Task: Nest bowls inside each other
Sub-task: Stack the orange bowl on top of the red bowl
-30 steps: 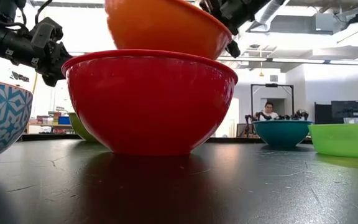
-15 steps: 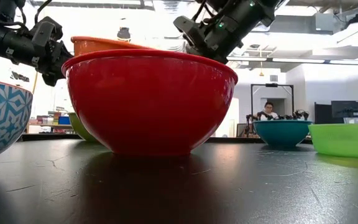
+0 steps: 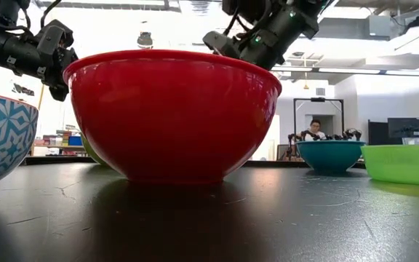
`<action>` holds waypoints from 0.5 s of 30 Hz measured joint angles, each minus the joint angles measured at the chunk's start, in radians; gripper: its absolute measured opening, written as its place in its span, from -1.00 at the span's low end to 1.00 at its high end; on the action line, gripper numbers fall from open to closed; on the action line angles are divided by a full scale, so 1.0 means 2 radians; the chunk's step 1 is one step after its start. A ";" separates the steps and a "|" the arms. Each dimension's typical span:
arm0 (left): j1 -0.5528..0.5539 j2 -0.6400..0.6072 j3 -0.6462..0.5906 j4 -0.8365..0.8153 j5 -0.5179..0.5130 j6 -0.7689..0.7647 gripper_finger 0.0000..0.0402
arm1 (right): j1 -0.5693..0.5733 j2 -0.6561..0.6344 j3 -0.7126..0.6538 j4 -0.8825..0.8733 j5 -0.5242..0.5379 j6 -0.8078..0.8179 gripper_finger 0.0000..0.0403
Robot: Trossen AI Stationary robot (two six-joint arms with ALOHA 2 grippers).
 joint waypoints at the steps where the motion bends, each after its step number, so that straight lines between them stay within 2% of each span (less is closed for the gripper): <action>1: 0.000 0.000 0.000 0.000 0.000 0.000 -0.57 | 0.000 0.001 0.000 0.003 0.000 0.000 -0.55; 6: 0.000 0.000 0.000 0.000 0.000 0.000 -0.57 | -0.001 -0.002 0.000 0.008 0.000 -0.006 -0.42; 15: 0.000 0.000 0.000 -0.001 0.000 0.000 -0.57 | -0.019 -0.044 0.000 0.030 0.004 -0.043 -0.24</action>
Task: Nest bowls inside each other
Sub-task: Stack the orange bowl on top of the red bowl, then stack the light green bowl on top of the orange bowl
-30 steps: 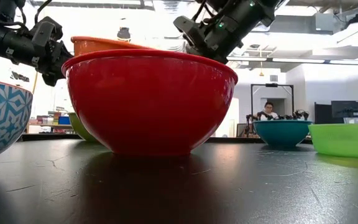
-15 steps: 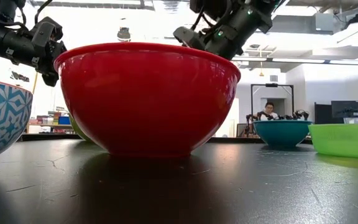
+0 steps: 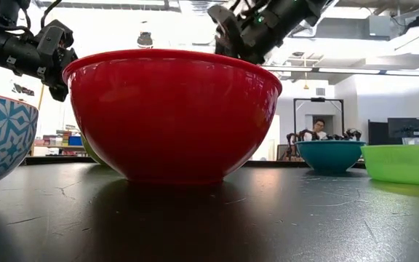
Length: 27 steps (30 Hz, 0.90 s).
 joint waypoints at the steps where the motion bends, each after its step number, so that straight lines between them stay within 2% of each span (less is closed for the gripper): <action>1: 0.000 0.000 0.000 0.000 0.000 0.000 -0.57 | -0.004 -0.004 0.000 0.015 0.008 -0.002 -0.24; 5: 0.000 0.000 0.000 0.001 0.000 0.001 -0.57 | -0.034 0.004 0.000 0.111 0.021 -0.003 -0.23; 10: 0.000 0.000 0.000 0.003 0.000 0.004 -0.57 | -0.084 0.057 0.025 0.187 -0.031 -0.002 -0.23; 16: 0.000 0.001 0.000 0.012 0.005 0.006 -0.57 | -0.124 0.162 0.146 0.159 -0.056 -0.003 -0.23; 27: 0.000 0.000 0.000 0.014 0.013 0.007 -0.57 | -0.176 0.351 0.419 0.006 -0.058 -0.003 -0.23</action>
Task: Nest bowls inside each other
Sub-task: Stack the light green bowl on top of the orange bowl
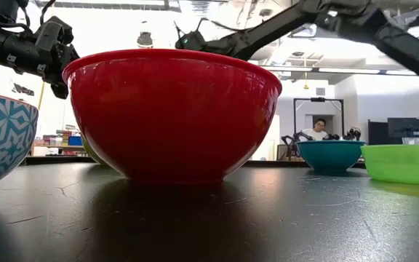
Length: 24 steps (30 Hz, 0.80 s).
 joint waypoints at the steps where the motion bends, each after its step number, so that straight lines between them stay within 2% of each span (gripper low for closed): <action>1: 0.000 0.000 0.000 0.000 0.000 0.000 -0.57 | -0.003 0.014 0.019 -0.010 0.000 0.000 -0.22; 10: 0.000 0.000 0.000 0.001 0.000 -0.001 -0.57 | -0.010 0.099 0.120 -0.026 -0.002 0.017 -0.01; 16: 0.000 0.000 0.000 0.001 0.000 0.000 -0.57 | -0.012 0.108 0.126 -0.024 -0.001 0.018 0.20; 24: 0.000 0.000 0.000 0.000 0.000 0.006 -0.57 | -0.013 0.106 0.126 -0.013 0.001 0.011 0.22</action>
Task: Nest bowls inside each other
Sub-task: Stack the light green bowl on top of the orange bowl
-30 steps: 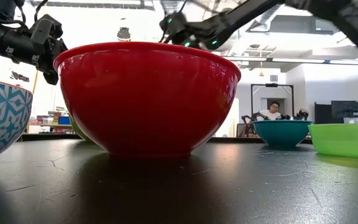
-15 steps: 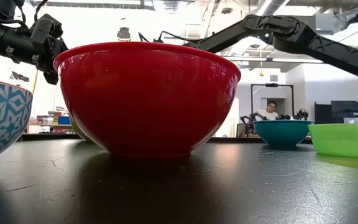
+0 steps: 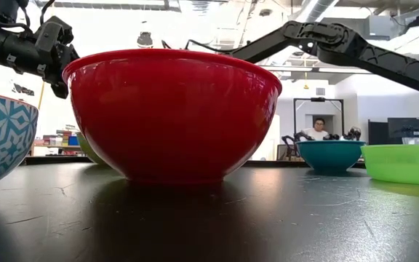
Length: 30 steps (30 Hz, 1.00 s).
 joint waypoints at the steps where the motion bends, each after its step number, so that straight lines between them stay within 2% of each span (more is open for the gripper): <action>1: 0.000 0.000 0.000 0.000 0.000 0.000 -0.57 | 0.000 0.000 0.000 0.001 0.001 0.000 0.21; 17: 0.000 0.000 0.000 -0.001 -0.006 0.004 -0.57 | 0.019 0.005 0.000 -0.024 0.062 0.004 0.21; 19: 0.000 0.000 0.000 -0.001 -0.006 0.004 -0.57 | 0.024 0.012 0.000 -0.011 0.077 0.003 0.21; 23: 0.000 0.000 0.000 0.000 -0.006 0.001 -0.57 | 0.024 0.027 0.001 0.003 0.076 0.013 0.20; 27: 0.000 0.000 0.000 0.001 -0.006 0.000 -0.57 | 0.021 0.037 0.000 -0.007 0.054 0.023 0.06; 30: 0.000 0.000 0.000 0.001 -0.006 0.000 -0.57 | 0.021 0.041 -0.001 -0.011 0.052 0.025 -0.17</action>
